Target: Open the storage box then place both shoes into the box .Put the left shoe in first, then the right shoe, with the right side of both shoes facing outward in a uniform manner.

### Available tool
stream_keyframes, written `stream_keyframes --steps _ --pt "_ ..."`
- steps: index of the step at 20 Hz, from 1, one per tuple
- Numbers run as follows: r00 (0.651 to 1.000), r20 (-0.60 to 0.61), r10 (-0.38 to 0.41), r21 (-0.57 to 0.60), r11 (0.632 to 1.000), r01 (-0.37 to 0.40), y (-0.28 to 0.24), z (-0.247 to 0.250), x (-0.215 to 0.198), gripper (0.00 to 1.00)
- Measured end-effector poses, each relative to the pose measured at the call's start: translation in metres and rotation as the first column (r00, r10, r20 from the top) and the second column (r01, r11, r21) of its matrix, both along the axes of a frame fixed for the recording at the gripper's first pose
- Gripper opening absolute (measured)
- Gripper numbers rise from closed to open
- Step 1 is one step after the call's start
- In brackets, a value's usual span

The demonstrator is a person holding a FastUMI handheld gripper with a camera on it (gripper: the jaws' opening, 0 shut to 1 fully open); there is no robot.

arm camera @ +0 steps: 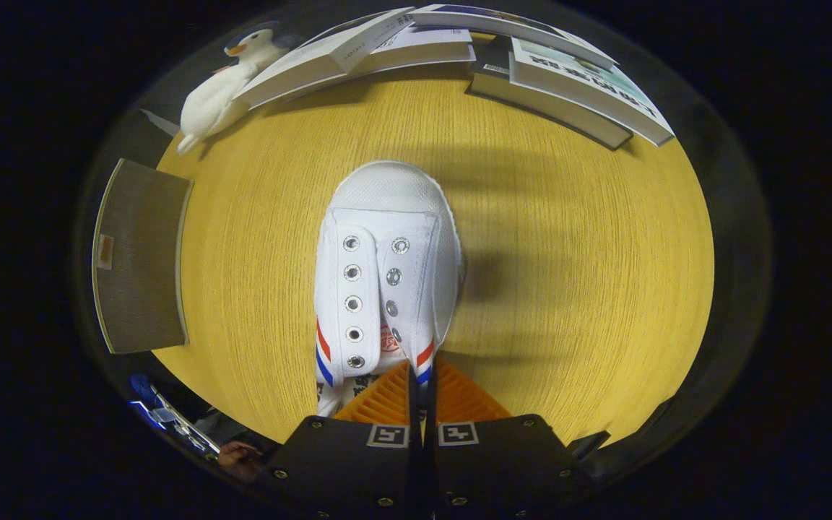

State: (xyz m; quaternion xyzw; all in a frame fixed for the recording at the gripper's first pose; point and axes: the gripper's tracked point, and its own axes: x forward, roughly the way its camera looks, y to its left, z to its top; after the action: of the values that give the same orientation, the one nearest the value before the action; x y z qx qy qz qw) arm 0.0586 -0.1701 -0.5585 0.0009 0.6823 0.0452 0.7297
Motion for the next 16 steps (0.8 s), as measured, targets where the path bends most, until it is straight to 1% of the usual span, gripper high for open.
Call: stream_keyframes --steps 2,5,6,10,16 --pt "1.000 -0.014 0.003 0.013 1.000 -0.003 0.001 0.003 -0.003 0.01" --pt "0.999 -0.022 -0.038 0.065 0.997 0.040 0.007 0.013 -0.001 0.01" --pt "0.999 -0.021 -0.042 0.078 0.996 0.043 0.010 0.018 0.000 0.01" --pt "1.000 -0.007 -0.013 0.091 0.996 0.013 0.018 0.040 0.003 0.00" --pt "0.999 0.036 0.036 0.126 0.991 -0.040 0.044 0.082 0.009 0.00"
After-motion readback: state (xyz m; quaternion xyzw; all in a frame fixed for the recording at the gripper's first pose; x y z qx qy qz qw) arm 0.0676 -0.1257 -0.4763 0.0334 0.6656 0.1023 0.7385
